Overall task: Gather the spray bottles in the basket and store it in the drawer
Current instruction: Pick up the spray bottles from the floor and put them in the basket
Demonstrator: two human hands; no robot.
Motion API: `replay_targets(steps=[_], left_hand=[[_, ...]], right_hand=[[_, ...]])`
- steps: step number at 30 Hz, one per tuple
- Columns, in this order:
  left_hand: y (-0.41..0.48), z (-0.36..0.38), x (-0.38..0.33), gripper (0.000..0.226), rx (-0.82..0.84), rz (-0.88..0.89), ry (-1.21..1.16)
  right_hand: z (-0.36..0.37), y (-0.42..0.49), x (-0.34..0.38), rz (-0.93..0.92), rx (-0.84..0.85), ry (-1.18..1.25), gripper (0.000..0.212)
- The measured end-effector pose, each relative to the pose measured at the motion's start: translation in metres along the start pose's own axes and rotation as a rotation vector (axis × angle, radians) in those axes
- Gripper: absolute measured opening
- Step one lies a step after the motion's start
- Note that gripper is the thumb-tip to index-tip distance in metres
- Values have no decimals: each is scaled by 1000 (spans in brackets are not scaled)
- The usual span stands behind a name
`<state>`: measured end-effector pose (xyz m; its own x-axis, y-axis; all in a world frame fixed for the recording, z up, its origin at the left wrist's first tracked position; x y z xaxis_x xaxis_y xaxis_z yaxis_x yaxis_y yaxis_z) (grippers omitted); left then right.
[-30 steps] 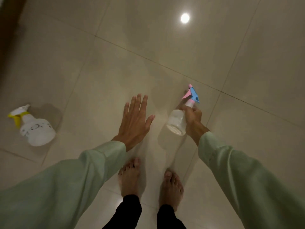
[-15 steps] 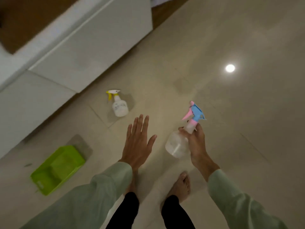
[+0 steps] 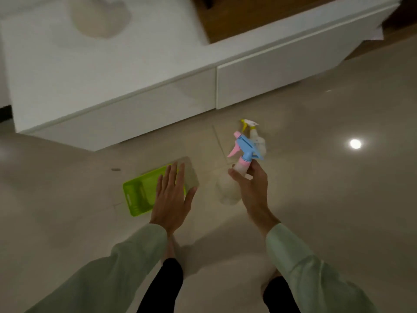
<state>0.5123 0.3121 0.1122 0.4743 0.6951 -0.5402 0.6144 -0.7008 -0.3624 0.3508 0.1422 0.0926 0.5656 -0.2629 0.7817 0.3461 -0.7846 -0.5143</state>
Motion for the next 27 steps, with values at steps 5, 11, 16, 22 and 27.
replay_targets(steps=[5,11,16,22,27], left_hand=[[2,-42,110,72,8,-95,-76],[24,-53,200,71,-4,-135,-117],[50,-24,252,72,-6,-172,-138],[75,19,290,73,5,-198,-171],[82,38,304,68,-1,-199,-163]], right_hand=[[118,-2,-1,43,-57,-128,38],[236,13,-20,-31,3,-255,27],[299,35,-58,-149,16,-401,19],[341,52,-104,-287,-14,-610,19],[358,56,-119,-351,-38,-690,21]])
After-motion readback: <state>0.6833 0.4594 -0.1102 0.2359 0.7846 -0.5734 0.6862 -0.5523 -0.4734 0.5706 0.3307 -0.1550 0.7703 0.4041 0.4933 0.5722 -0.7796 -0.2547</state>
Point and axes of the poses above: each hand's wrist, its own y-axis towards the middle knuckle, its own z-axis out of the palm, x = y × z, the point moved 10 cm from there along y, towards the middle knuckle, and after that the axes turned 15 degrees about -y, right-handed, at the moved point
